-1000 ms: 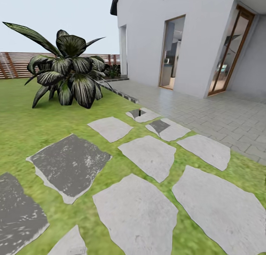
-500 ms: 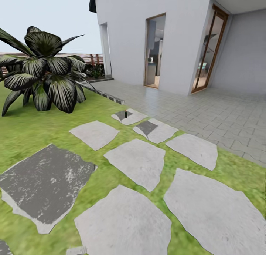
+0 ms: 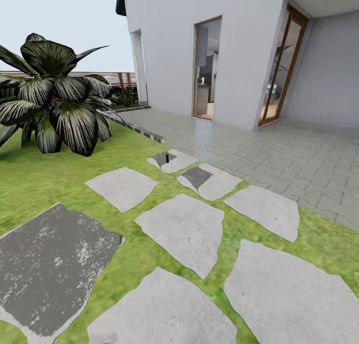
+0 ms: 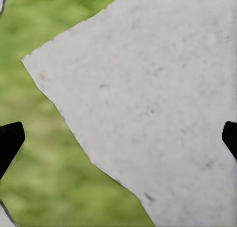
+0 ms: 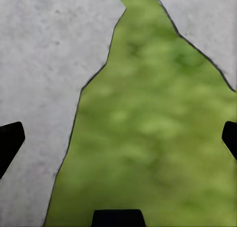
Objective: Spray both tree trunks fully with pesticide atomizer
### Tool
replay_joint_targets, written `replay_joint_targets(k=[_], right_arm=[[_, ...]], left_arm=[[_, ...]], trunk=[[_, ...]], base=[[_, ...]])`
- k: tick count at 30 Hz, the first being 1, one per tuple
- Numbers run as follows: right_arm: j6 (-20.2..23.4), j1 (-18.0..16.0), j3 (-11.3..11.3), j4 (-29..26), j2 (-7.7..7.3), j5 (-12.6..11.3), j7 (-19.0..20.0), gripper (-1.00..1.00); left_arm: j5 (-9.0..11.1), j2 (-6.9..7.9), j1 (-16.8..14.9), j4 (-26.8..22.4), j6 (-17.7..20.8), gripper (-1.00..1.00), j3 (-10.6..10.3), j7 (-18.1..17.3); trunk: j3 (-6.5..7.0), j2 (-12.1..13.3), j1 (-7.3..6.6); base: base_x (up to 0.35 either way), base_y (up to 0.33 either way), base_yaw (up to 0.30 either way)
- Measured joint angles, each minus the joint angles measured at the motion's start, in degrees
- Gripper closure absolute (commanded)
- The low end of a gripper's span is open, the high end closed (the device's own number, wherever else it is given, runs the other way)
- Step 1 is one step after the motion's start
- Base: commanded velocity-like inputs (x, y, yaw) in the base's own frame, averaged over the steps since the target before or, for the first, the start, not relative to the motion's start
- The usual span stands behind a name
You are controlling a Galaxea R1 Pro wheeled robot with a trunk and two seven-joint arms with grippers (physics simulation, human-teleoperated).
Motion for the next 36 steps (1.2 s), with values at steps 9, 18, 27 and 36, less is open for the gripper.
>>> replay_joint_targets(k=[9,18,27,36], right_arm=[[0.00,0.00,0.00,0.00,0.00,0.00,0.00,-1.00],[0.00,0.00,0.03,-0.01,0.00,0.00,0.00,-1.00],[0.00,0.00,0.01,-0.01,0.00,0.00,0.00,-1.00],[0.00,0.00,0.02,-0.01,0.00,0.00,0.01,-1.00]], left_arm=[[0.00,-0.01,0.01,-0.01,0.00,-1.00,0.00,0.00],[0.00,-0.01,0.00,-0.01,0.00,-1.00,0.00,0.00],[0.00,-0.01,0.00,-0.01,0.00,-1.00,0.00,0.00],[0.00,-0.01,0.01,-0.05,0.00,-1.00,0.00,0.00]], trunk=[[0.00,0.00,0.00],[0.00,0.00,0.00],[0.00,0.00,0.00],[0.00,0.00,0.00]], base=[[0.338,-0.020,0.000],[0.338,-0.079,0.000],[0.338,-0.084,0.000],[0.329,-0.108,0.000]])
